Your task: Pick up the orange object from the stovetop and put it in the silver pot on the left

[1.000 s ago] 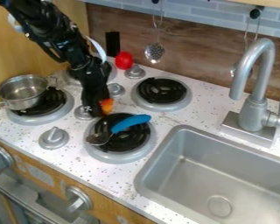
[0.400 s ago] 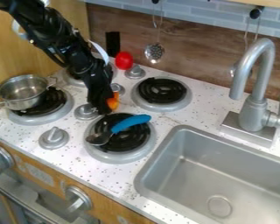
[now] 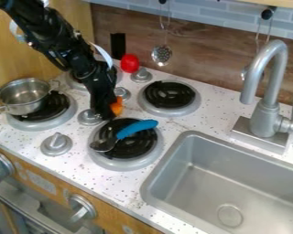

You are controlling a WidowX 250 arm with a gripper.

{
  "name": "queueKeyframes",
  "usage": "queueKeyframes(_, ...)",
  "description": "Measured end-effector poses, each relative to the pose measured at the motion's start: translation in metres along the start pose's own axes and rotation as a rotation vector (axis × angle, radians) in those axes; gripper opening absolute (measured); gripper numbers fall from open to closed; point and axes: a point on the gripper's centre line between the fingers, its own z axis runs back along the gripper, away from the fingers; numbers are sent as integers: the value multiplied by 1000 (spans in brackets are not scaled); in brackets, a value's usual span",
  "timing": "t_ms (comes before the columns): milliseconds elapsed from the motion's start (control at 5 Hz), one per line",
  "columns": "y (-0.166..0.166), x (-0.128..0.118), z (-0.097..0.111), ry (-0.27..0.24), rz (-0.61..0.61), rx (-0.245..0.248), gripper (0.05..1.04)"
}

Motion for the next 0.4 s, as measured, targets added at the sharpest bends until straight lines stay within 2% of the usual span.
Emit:
queueKeyframes(200,-4,1,5,-4,2,-2,597)
queueKeyframes(400,-6,5,26,-42,30,27,504)
